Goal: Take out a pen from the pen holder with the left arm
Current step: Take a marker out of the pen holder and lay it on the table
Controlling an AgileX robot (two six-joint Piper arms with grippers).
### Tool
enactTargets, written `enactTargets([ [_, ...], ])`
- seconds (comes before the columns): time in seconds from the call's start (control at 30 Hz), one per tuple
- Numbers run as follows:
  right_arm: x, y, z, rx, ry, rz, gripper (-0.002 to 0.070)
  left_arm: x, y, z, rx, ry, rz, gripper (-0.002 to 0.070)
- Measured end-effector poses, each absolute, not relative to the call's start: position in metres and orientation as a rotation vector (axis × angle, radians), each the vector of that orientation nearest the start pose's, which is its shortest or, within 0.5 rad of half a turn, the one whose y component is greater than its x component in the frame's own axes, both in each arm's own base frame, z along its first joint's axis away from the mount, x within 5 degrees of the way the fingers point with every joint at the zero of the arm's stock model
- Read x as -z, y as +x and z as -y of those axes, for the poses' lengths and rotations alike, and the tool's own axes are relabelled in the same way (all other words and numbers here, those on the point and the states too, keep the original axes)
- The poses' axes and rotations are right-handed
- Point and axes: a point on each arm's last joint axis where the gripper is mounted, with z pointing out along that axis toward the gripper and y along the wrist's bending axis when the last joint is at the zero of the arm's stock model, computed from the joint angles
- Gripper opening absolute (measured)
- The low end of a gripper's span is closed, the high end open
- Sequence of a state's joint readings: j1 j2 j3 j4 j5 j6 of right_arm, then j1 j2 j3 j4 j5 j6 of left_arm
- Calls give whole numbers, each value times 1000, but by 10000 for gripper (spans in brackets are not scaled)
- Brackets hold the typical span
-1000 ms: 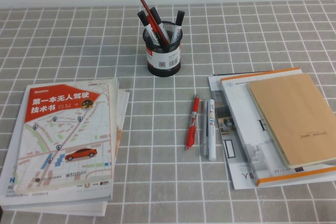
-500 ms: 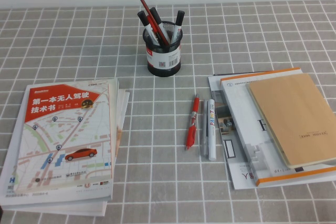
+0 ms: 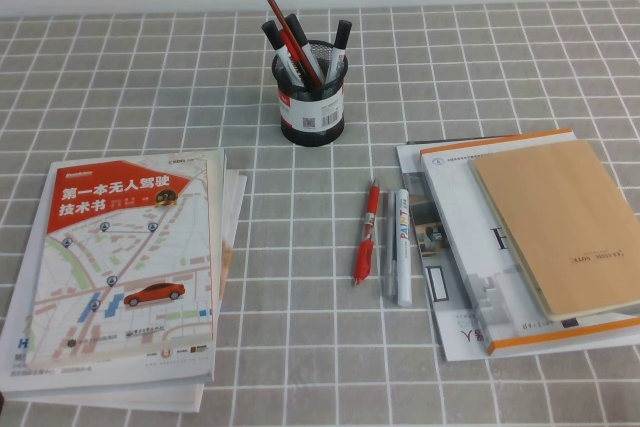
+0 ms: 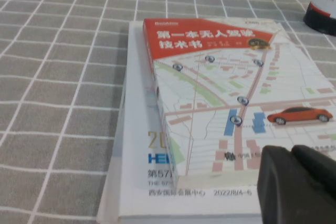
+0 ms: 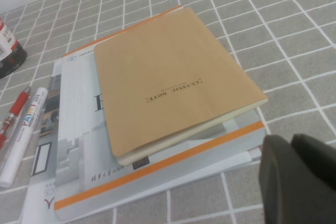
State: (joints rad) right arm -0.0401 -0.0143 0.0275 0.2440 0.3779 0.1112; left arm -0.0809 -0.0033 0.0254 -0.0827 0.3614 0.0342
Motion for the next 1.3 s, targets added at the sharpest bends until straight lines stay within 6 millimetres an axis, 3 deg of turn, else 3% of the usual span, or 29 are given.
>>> enactTargets([
  [0.23,-172,53,-6,-289,292,-1851,-13,-184,55,10,273,-85,-1735,0],
  [0.5,-172,53,-6,-289,292,-1851,-13,-212,56,0,655,-528,-1358,0],
  [0.8,-172,53,-6,-289,292,-1851,-13,-224,53,-10,690,-621,-1165,-1],
  [0.9,-172,53,-6,-289,292,-1851,-13,-223,54,-9,697,-615,-1188,-1],
  [1.03,-172,53,-6,-289,292,-1851,-13,-227,55,6,670,-478,-1439,-1],
  [1.2,-172,53,-6,-289,292,-1851,-13,-270,60,15,518,-257,-1654,-1],
  [1.3,-172,53,-6,-289,292,-1851,-13,-304,74,19,431,-118,-1736,-1],
])
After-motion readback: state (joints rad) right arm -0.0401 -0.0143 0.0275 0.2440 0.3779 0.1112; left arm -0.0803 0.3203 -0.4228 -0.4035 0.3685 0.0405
